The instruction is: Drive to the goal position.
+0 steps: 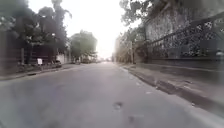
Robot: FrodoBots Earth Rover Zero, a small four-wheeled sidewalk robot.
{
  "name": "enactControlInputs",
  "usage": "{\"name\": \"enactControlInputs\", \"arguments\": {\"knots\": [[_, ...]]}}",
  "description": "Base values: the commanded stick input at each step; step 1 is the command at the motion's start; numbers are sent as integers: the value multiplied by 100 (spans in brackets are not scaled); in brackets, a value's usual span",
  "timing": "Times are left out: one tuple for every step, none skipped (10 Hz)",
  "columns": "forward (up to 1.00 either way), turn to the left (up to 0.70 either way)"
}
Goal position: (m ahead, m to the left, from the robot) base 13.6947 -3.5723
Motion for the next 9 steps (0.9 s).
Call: {"name": "enactControlInputs", "arguments": {"knots": [[100, 0], [100, 0], [100, 0], [100, 0], [100, 0], [100, 0], [100, 0], [100, 0], [100, 0]]}}
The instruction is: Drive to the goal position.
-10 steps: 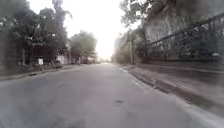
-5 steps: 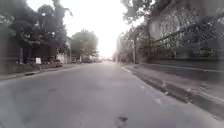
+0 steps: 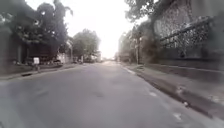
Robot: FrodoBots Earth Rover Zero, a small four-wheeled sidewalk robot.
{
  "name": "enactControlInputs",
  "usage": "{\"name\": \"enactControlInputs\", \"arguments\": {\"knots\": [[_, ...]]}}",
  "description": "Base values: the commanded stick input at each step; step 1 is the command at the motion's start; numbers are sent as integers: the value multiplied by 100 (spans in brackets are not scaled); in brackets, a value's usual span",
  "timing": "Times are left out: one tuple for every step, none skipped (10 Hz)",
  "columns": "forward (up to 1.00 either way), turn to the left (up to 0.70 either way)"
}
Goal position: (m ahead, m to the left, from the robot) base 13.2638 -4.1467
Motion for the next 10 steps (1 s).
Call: {"name": "enactControlInputs", "arguments": {"knots": [[100, 0], [100, 0], [100, 0], [100, 0], [100, 0], [100, 0], [100, 0], [100, 0], [100, 0], [100, 0]]}}
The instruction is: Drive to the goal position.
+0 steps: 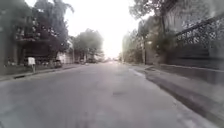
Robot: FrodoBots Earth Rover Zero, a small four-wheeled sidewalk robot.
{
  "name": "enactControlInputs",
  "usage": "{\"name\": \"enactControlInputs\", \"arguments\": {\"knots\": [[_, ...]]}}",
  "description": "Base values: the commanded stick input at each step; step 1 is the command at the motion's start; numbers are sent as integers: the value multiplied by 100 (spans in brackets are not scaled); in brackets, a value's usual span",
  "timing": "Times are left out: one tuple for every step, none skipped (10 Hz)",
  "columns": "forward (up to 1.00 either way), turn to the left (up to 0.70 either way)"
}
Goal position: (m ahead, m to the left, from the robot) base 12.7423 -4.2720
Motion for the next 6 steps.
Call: {"name": "enactControlInputs", "arguments": {"knots": [[100, 0], [100, 0], [100, 0], [100, 0], [100, 0], [100, 0]]}}
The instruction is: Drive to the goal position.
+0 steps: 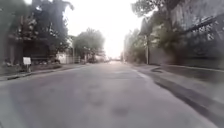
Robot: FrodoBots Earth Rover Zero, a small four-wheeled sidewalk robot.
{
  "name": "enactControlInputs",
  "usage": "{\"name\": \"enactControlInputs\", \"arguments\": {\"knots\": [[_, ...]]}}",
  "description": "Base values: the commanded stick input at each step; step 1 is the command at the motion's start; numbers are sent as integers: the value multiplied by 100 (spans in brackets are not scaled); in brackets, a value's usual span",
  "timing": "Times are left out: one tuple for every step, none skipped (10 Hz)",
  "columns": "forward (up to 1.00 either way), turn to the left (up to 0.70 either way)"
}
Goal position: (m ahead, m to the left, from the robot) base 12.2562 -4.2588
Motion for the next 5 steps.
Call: {"name": "enactControlInputs", "arguments": {"knots": [[100, 0], [100, 0], [100, 0], [100, 0], [100, 0]]}}
